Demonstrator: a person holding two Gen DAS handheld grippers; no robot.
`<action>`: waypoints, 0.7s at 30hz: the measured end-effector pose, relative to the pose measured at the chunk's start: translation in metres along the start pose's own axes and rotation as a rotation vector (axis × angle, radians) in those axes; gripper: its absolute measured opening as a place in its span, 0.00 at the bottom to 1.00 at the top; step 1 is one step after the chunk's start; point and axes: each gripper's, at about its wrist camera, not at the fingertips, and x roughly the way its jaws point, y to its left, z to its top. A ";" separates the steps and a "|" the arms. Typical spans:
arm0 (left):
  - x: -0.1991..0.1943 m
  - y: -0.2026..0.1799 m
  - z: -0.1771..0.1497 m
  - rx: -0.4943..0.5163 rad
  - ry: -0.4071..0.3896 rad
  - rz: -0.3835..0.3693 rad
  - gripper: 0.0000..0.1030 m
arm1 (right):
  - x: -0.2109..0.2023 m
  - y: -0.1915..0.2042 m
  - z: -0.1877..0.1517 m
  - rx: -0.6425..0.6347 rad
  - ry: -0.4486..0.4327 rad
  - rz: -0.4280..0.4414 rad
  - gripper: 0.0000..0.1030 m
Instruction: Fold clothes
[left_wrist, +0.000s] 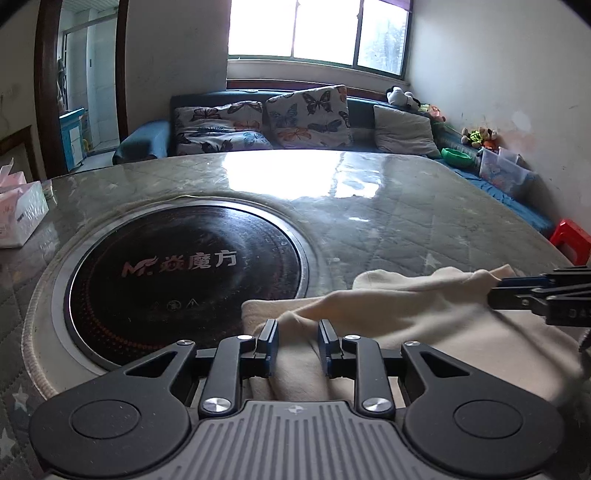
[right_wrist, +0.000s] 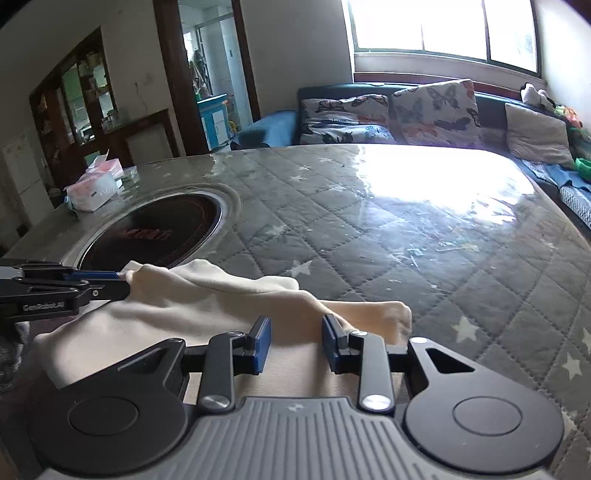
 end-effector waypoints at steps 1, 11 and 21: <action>-0.003 -0.001 -0.001 0.003 -0.006 0.001 0.25 | -0.001 0.001 0.000 -0.005 -0.001 -0.002 0.29; -0.050 -0.036 -0.018 0.076 -0.063 -0.087 0.24 | -0.035 0.037 -0.009 -0.136 -0.025 0.059 0.43; -0.070 -0.056 -0.045 0.145 -0.079 -0.146 0.24 | -0.054 0.081 -0.034 -0.273 -0.032 0.111 0.45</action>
